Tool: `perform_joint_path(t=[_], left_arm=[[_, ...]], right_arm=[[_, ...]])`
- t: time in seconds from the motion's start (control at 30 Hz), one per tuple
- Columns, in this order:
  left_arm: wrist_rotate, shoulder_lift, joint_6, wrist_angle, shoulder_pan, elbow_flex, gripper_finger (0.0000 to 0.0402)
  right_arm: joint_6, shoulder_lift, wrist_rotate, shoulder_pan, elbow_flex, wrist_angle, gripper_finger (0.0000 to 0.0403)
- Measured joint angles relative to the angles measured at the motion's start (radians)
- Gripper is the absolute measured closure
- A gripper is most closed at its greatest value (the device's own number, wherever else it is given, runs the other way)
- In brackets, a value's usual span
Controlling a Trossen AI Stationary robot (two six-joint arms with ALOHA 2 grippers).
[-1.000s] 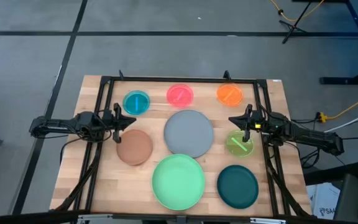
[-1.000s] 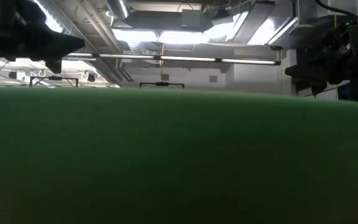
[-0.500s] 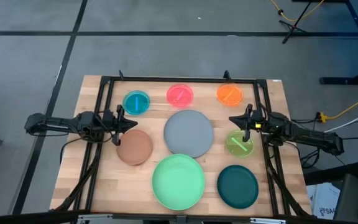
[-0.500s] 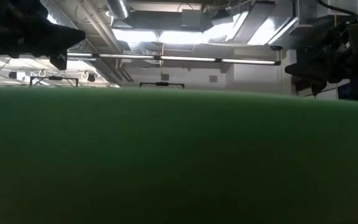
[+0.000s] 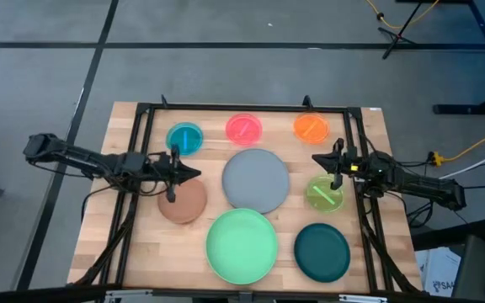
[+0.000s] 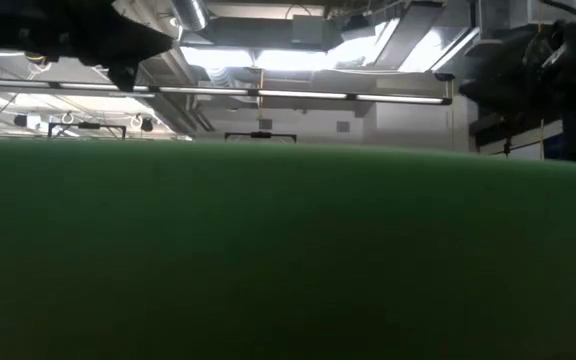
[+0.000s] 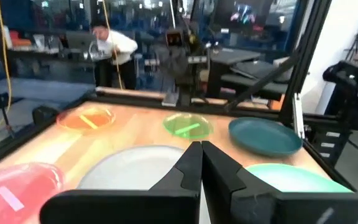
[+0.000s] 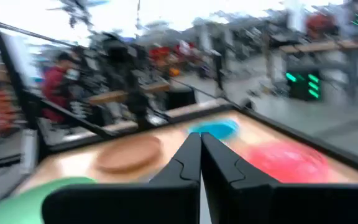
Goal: Stack plastic plates
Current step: Stack the light green plate on top of the gray plate
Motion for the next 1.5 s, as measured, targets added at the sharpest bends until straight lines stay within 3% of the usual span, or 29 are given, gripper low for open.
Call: perform_joint_path(t=[0.2, 0.37, 0.5, 0.8, 0.93, 1.27, 1.5], left_arm=[[-0.103, 0.183, -0.04, 0.039, -0.065, 0.067, 0.0401], [-0.098, 0.306, -0.039, 0.278, -0.074, 0.076, 0.0401], [-0.097, 0.358, -0.037, 0.377, -0.068, 0.076, 0.0401], [-0.103, 0.41, -0.064, 0.425, -0.038, 0.098, 0.0388], [-0.103, 0.463, -0.065, 0.364, -0.056, 0.165, 0.0346], [-0.051, 0.589, -0.126, -0.053, -0.078, 0.409, 0.0216], [-0.049, 0.701, -0.134, -0.234, -0.135, 0.543, 0.0188]], right_arm=[[-0.076, 0.001, -0.065, 0.0, 0.0, 0.114, 0.0398], [-0.161, 0.007, -0.065, 0.0, 0.0, 0.241, 0.0398], [-0.227, 0.013, -0.065, 0.0, 0.0, 0.322, 0.0398], [-0.308, 0.07, -0.067, 0.0, 0.0, 0.417, 0.0398], [-0.289, 0.07, -0.095, 0.0, 0.005, 0.422, 0.0398], [-0.252, 0.069, -0.092, 0.0, 0.012, 0.418, 0.0398], [-0.253, 0.069, -0.041, 0.0, 0.012, 0.351, 0.0398]])
